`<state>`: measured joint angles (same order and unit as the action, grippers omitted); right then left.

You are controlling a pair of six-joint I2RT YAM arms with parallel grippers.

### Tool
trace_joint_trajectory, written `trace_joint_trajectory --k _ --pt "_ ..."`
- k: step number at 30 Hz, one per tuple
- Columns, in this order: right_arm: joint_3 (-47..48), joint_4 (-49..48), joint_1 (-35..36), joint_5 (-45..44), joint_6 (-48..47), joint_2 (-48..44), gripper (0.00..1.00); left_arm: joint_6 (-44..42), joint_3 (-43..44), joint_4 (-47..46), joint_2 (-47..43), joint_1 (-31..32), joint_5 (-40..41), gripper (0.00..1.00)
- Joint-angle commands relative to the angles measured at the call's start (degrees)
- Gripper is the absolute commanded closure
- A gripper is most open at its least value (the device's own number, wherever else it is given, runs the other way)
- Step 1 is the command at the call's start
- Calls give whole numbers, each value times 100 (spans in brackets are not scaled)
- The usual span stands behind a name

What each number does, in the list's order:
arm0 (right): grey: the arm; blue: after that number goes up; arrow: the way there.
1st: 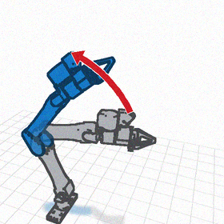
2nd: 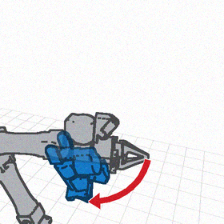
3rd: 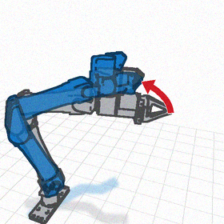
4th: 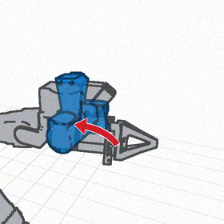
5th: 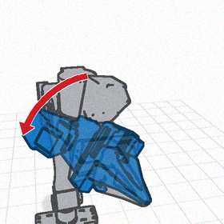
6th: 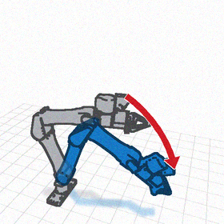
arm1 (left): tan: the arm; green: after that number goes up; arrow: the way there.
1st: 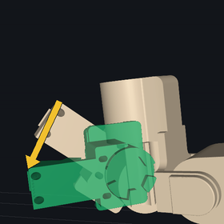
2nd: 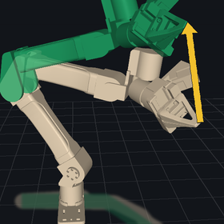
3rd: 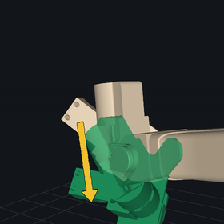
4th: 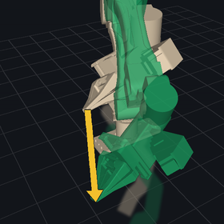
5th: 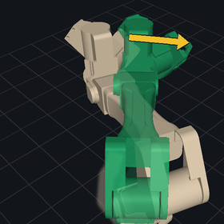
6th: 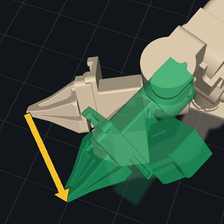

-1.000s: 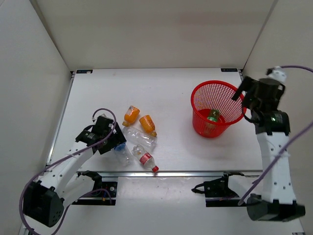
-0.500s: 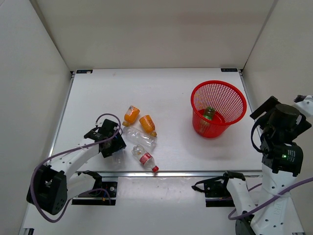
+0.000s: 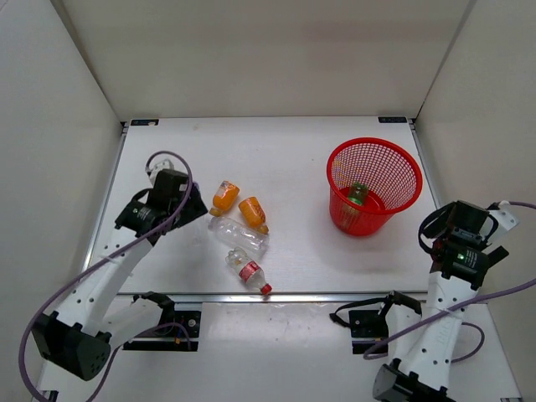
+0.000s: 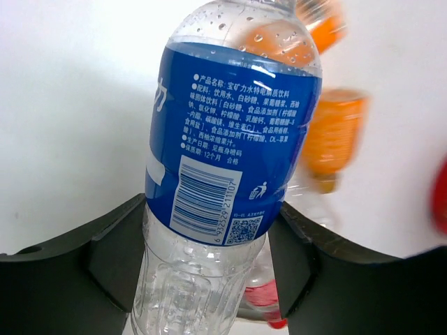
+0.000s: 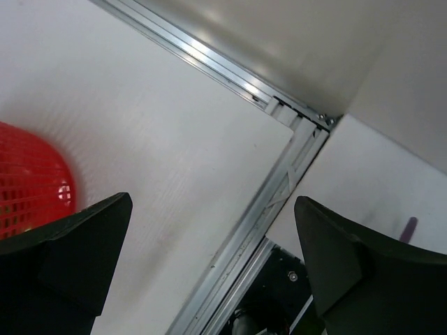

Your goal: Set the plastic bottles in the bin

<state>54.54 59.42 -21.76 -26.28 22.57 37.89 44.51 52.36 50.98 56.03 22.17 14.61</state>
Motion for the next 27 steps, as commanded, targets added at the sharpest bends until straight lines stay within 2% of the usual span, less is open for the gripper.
trace_joint_trajectory --k 1,4,7,10,12,13,14,16,19,23,27 --pt "-163 -527 -792 790 -401 -45 1 -434 1150 194 468 348 402 66" --pt "-348 -388 -515 624 -122 -54 0 -785 2081 -236 1153 717 18 65" --pt "-567 -238 -460 975 116 -71 0 -1197 3392 -641 2240 1226 -537 63" --pt "-524 -237 -583 1063 46 -62 1 -1611 5304 -984 3401 2078 -792 63" --pt "-515 -264 -785 1326 -103 130 1 -1674 6202 -1265 4307 2316 -1065 61" --pt "-524 -342 -943 1493 -138 201 1 -1691 6730 -1292 4485 2457 -1144 61" --pt "-559 -369 -918 1747 -182 167 1 -1761 6900 -1553 4826 2519 -1397 61" --pt "-646 -544 -760 1785 -95 210 1 -1639 7068 -2108 5154 2730 -1268 61" --pt "-875 -904 -821 2072 -85 411 0 -1411 7445 -2872 5725 2854 -1792 59" --pt "-928 -1134 -602 2268 37 482 1 -1270 8570 -2997 6701 3117 -1637 62" --pt "-1112 -1257 -593 2189 28 517 1 -1200 8195 -3736 6842 3284 -1470 62"
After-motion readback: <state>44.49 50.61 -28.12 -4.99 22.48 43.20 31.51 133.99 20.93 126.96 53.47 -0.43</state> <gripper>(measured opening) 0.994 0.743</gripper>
